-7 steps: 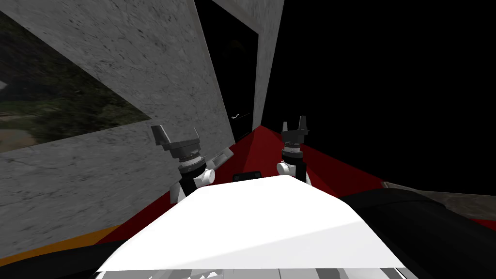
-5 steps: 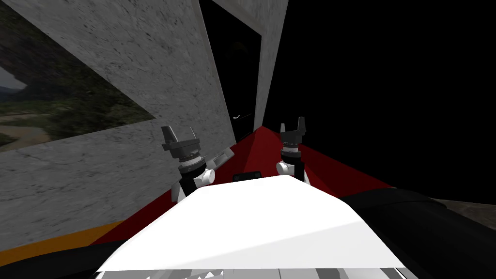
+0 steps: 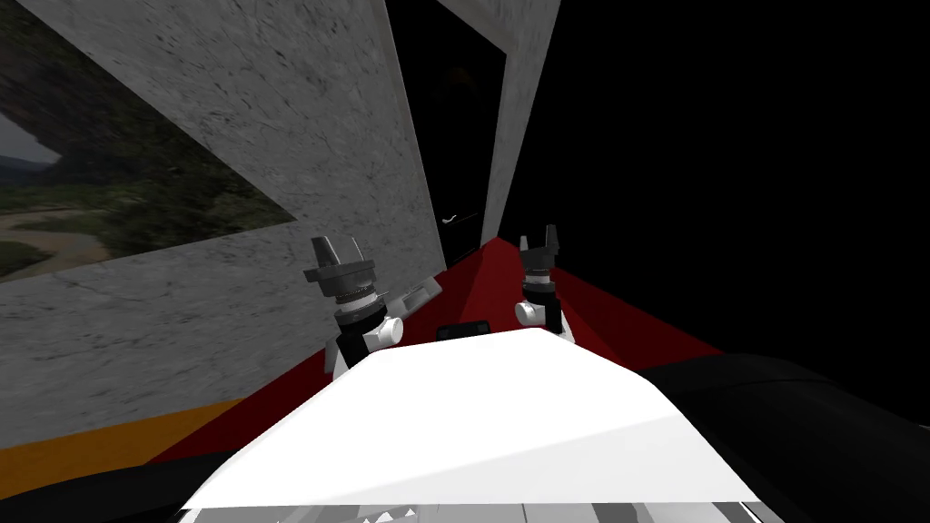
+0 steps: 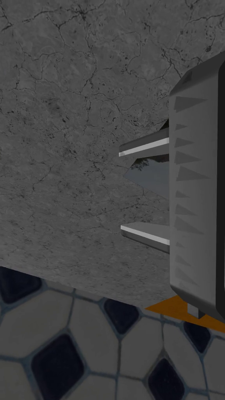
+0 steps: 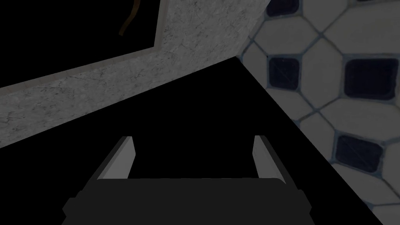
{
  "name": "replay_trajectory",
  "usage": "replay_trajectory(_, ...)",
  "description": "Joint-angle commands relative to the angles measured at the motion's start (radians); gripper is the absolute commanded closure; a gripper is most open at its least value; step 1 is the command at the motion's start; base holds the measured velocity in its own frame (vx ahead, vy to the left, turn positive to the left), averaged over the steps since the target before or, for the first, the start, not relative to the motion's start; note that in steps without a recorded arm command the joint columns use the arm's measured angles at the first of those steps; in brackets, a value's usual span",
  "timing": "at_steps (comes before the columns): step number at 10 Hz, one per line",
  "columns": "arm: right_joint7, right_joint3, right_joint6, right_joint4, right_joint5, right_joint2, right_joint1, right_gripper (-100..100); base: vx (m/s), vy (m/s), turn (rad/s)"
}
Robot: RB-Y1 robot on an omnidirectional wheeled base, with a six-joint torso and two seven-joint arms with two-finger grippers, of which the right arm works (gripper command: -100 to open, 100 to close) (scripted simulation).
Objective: Pull the door open
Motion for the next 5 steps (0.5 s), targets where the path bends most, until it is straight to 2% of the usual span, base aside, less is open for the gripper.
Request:
replay_trajectory(1,0.001,-0.003,-0.005,0.030,-0.002,-0.006,-0.012,-100,0.060,-0.009,0.088)
replay_trajectory(5,0.005,-0.011,-0.016,0.120,-0.007,-0.021,-0.047,-100,0.078,-0.021,0.122)
